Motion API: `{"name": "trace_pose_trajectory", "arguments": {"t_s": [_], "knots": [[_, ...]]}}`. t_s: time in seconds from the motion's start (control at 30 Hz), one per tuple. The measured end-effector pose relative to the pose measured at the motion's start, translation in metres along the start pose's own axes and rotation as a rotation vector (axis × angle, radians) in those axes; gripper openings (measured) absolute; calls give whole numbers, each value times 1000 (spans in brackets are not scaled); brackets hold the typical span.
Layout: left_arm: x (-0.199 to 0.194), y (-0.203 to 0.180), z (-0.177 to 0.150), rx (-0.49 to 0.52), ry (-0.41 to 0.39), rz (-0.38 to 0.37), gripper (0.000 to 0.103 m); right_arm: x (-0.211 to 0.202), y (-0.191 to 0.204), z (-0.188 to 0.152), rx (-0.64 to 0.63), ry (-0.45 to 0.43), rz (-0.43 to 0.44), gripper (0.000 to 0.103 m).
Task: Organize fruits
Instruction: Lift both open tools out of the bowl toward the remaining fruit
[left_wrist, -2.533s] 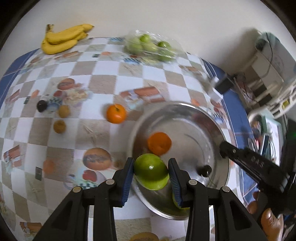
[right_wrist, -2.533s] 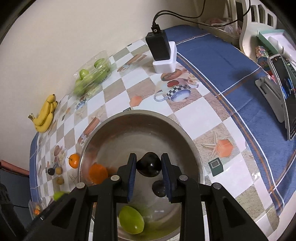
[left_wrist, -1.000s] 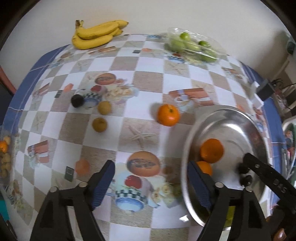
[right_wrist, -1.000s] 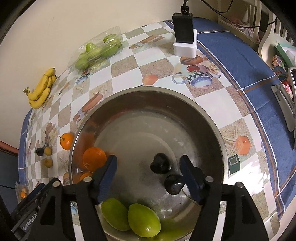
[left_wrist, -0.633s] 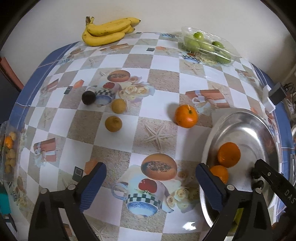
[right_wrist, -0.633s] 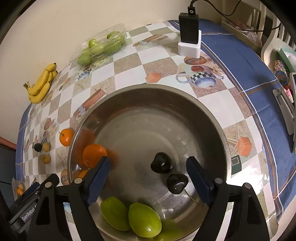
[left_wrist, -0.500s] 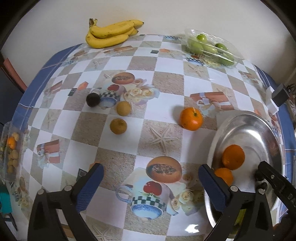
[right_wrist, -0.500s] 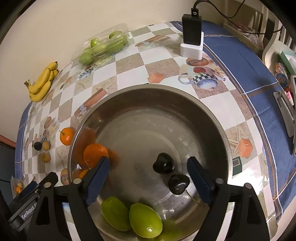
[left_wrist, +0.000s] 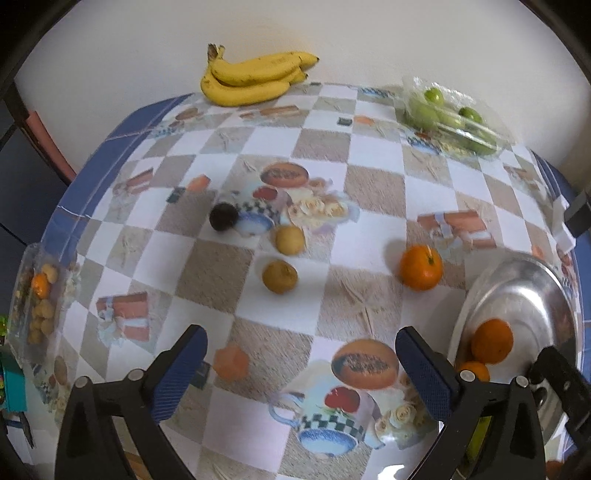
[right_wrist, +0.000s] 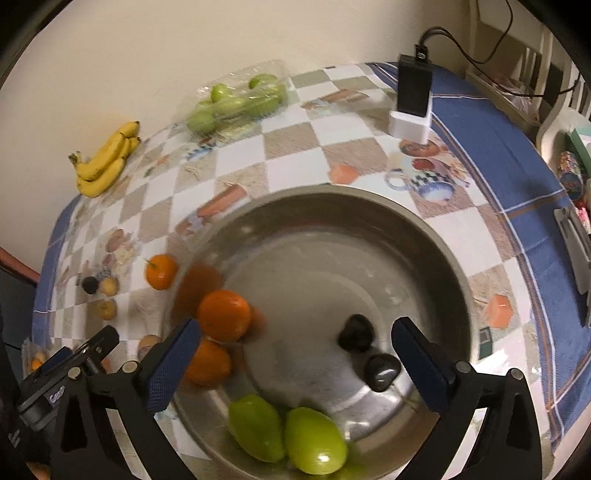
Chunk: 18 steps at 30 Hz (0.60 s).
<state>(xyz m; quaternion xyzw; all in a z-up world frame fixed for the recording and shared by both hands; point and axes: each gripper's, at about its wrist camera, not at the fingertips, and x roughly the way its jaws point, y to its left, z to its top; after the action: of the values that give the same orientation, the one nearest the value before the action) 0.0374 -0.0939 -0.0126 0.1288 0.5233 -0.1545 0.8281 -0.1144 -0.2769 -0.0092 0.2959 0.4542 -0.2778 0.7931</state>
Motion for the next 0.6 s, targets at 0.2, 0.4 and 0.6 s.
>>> {"name": "trace_pose_trajectory", "arguments": {"t_s": [0.2, 0.4, 0.6], "knots": [[-6, 15, 20, -27, -36, -19, 103, 2, 17, 2, -13, -4, 54, 103], [2, 32, 38, -55, -33, -26, 103, 4, 38, 7, -67, -20, 74, 103], [9, 46, 53, -38, -41, -21, 103, 6, 53, 13, -112, -33, 61, 103]]}}
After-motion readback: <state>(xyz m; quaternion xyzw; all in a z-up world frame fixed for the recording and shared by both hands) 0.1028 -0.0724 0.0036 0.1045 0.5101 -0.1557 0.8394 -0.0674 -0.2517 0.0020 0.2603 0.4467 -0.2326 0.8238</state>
